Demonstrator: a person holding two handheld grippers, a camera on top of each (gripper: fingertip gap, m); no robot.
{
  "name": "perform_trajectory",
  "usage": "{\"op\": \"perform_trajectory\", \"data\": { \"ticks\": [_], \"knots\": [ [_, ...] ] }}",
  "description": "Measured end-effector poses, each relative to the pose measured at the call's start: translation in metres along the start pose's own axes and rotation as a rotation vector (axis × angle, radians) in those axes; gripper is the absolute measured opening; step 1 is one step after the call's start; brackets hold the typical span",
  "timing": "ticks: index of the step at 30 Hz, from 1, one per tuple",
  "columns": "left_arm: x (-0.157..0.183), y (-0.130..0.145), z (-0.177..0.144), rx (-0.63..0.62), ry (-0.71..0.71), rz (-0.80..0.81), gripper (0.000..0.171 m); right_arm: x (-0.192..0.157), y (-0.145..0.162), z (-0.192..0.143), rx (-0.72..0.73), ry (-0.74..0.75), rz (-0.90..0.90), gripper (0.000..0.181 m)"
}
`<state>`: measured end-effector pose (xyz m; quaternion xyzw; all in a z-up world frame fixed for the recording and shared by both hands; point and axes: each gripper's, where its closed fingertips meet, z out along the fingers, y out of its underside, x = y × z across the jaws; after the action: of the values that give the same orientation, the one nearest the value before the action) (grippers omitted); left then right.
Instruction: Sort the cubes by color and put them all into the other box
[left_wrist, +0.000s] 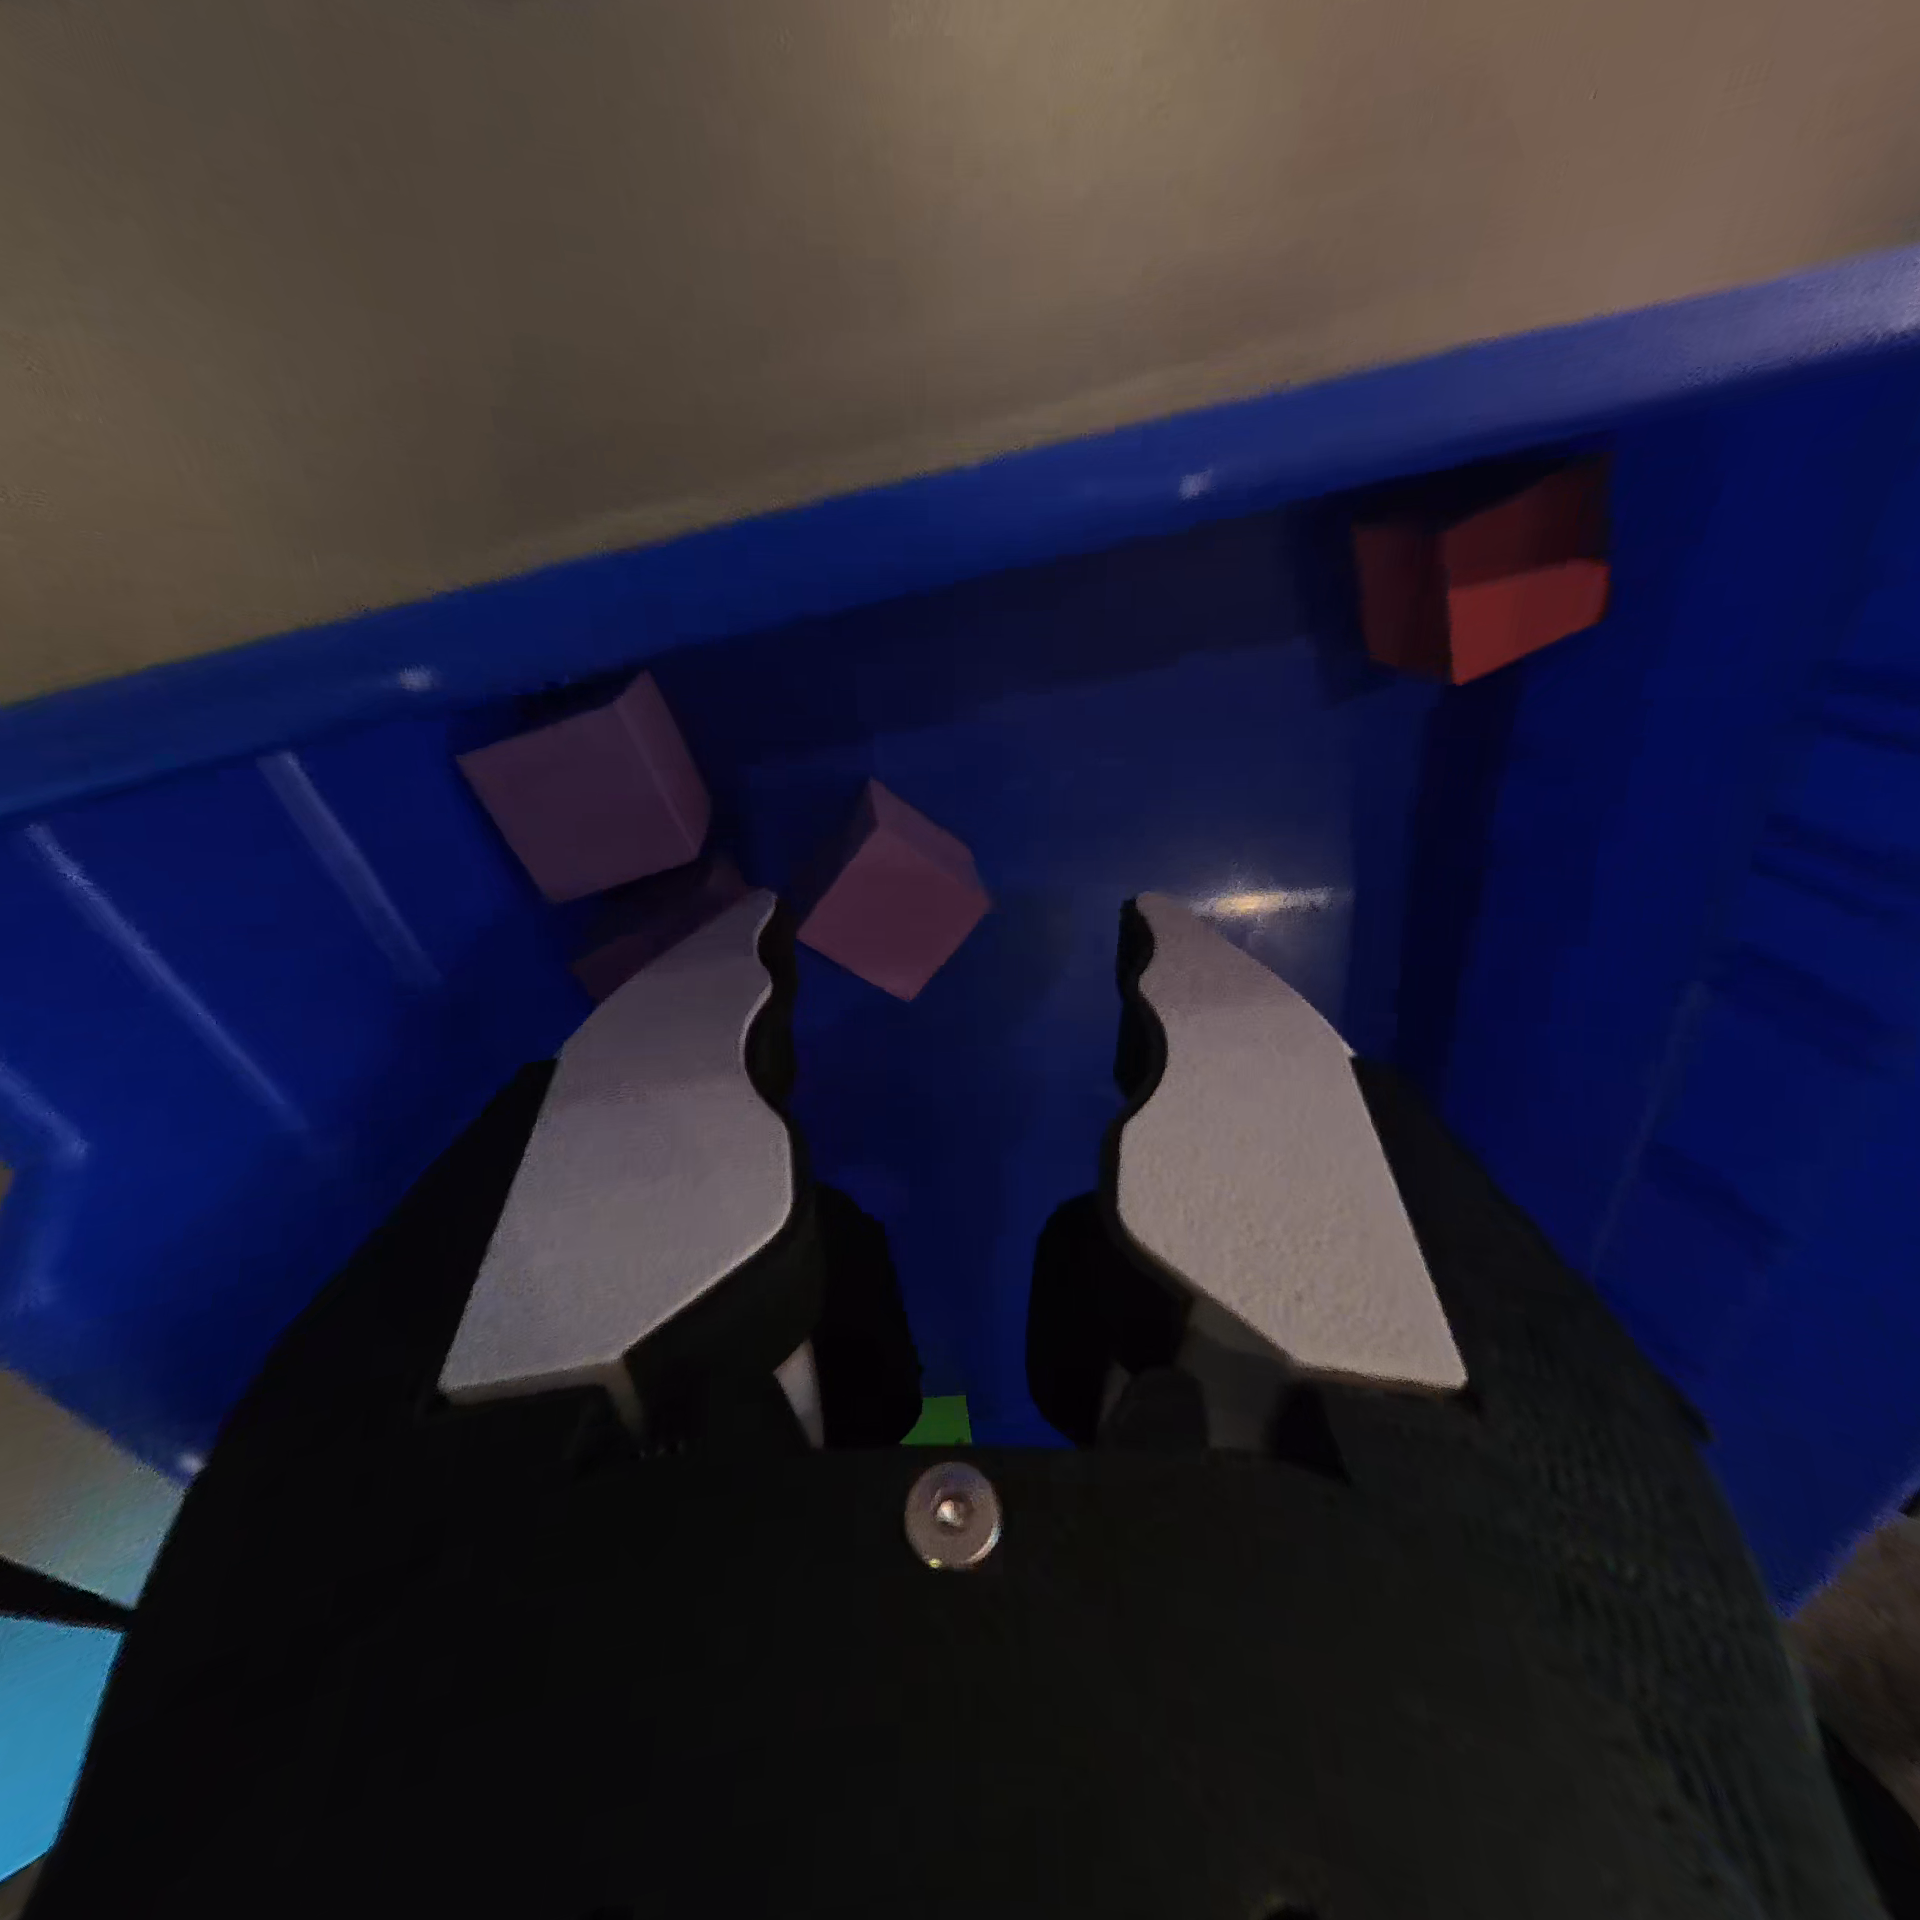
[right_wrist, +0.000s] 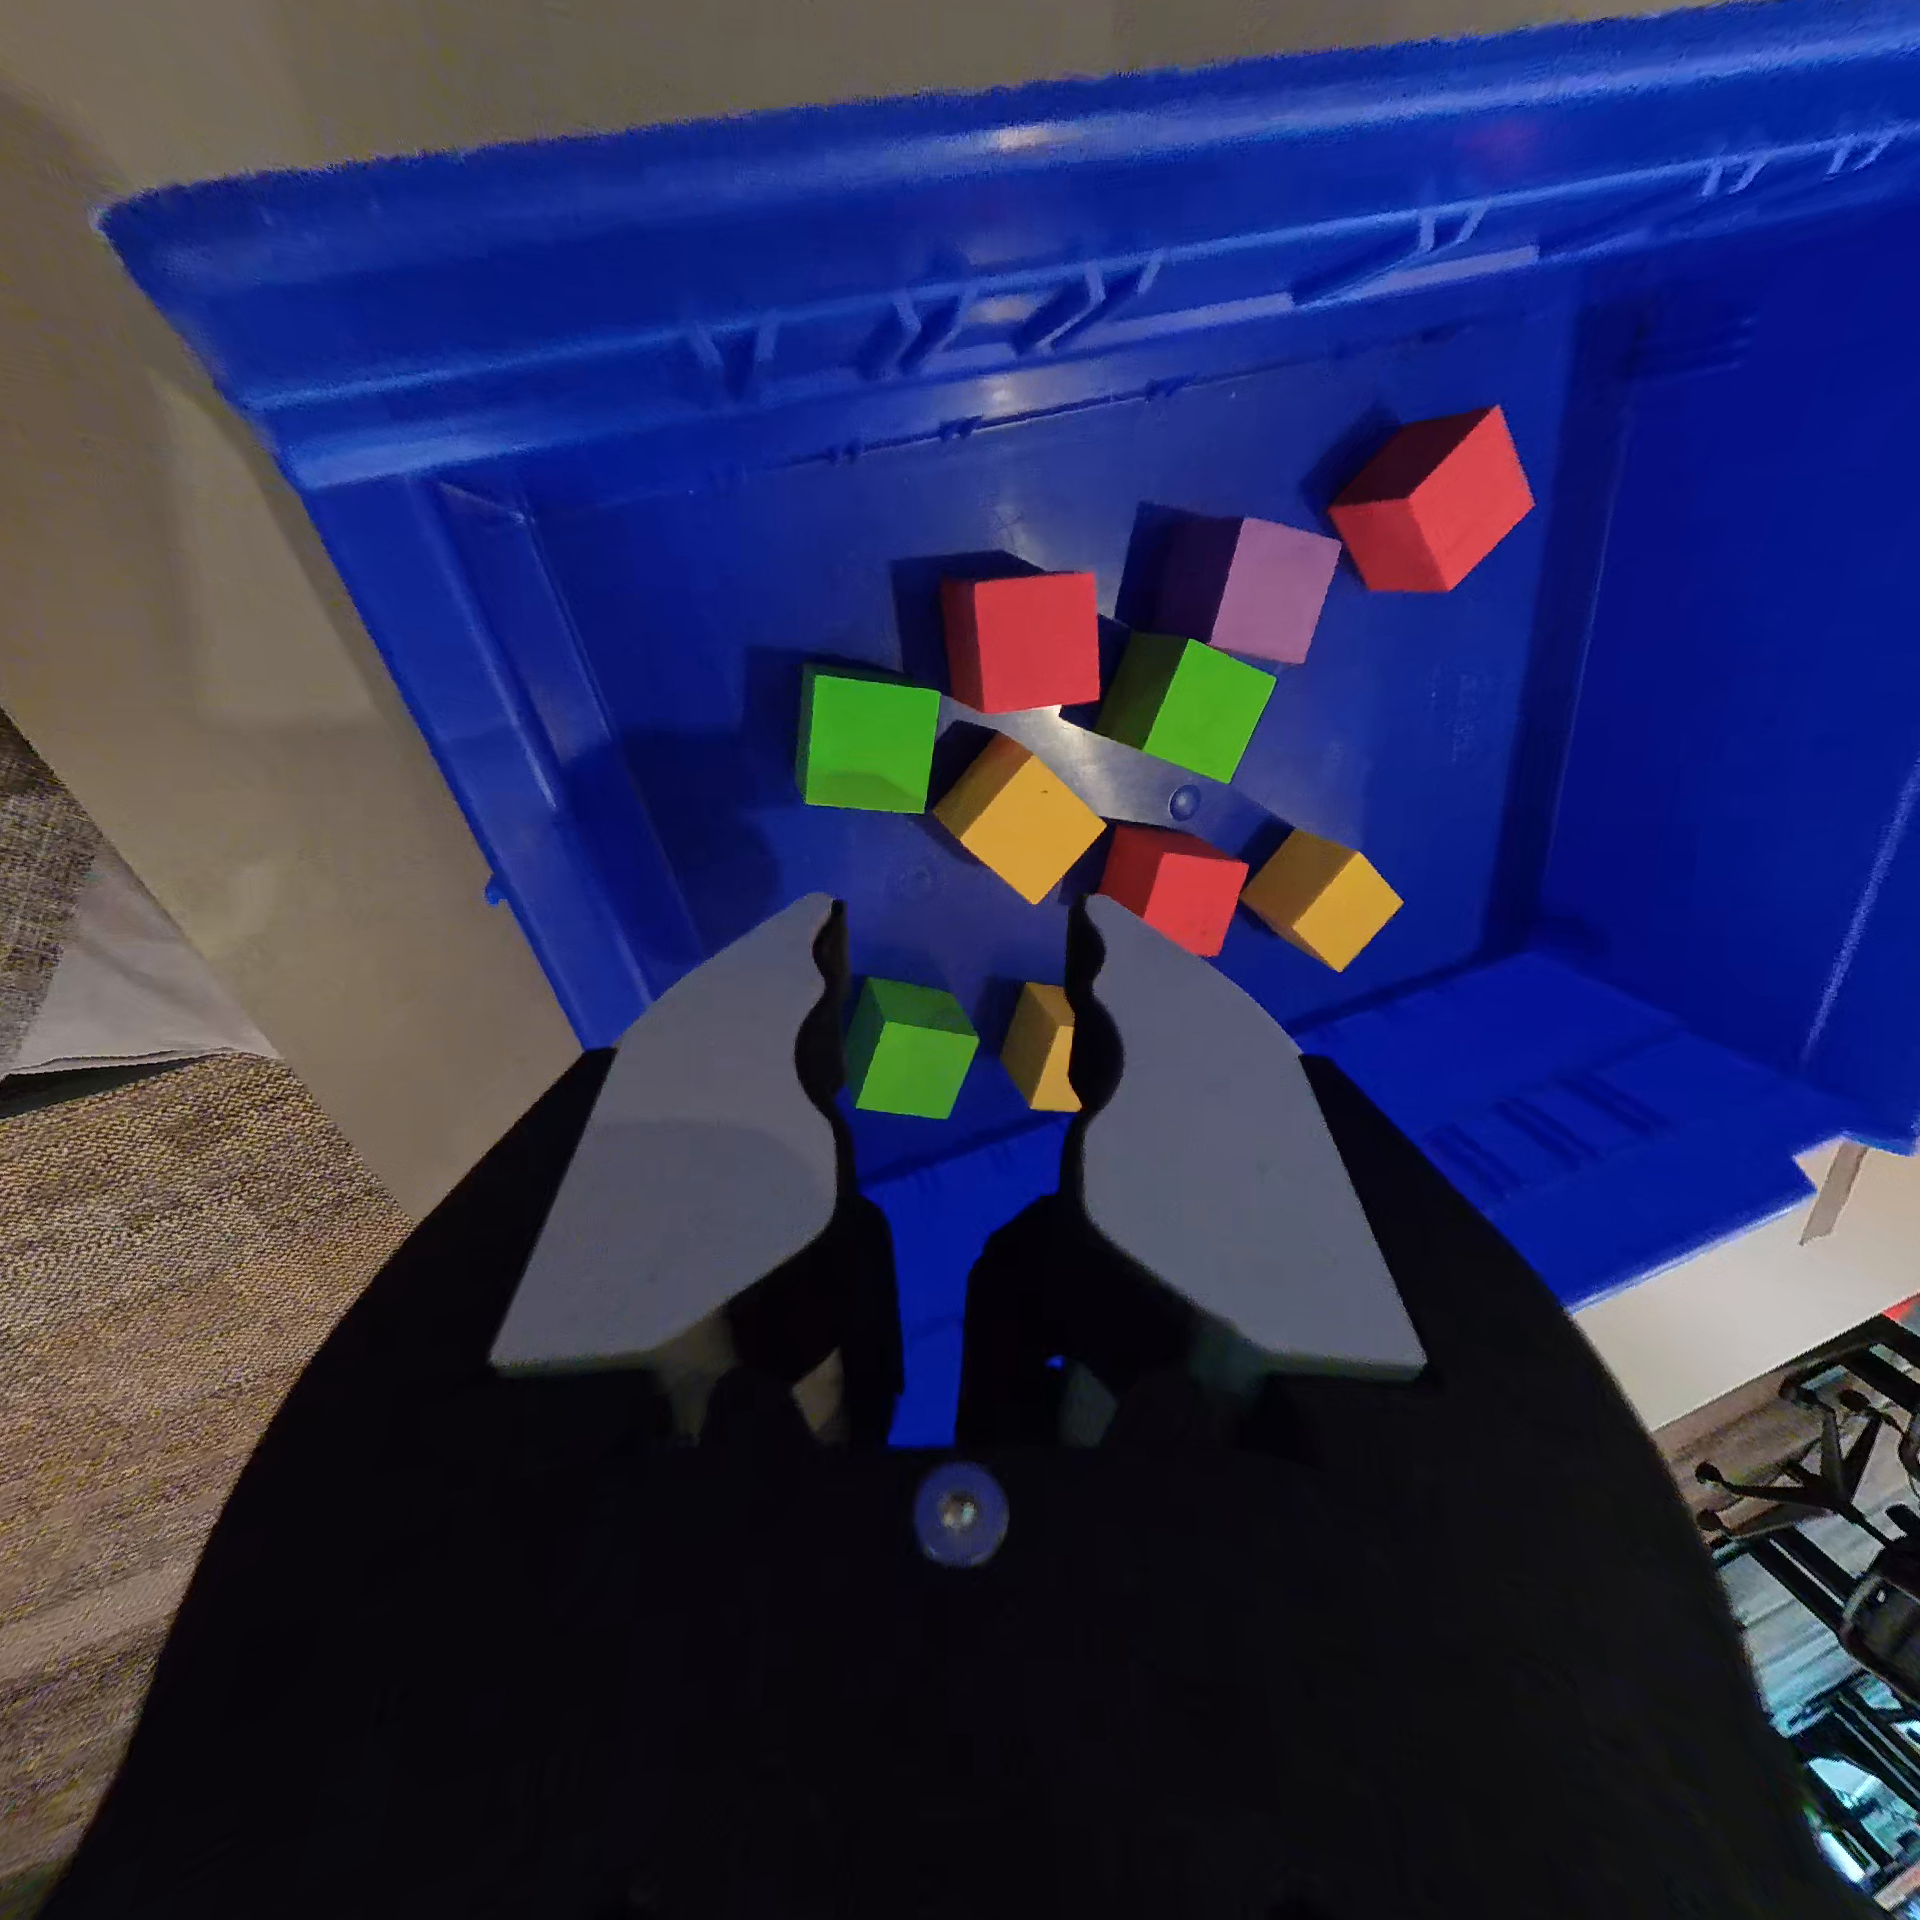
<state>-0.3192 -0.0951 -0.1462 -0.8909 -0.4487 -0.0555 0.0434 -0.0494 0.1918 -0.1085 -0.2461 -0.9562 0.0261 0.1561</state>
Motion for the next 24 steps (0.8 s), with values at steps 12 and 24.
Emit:
{"op": "perform_trajectory", "data": {
  "ticks": [12,24],
  "knots": [
    [0.024,0.003,0.000,0.038,0.169,-0.005,0.036,-0.001,-0.004,0.002,0.008,0.004,-0.014,0.040],
    [0.144,0.062,-0.137,0.414,1.205,0.122,0.035,0.017,-0.152,-0.084,0.847,0.159,0.032,0.047]
  ]
}}
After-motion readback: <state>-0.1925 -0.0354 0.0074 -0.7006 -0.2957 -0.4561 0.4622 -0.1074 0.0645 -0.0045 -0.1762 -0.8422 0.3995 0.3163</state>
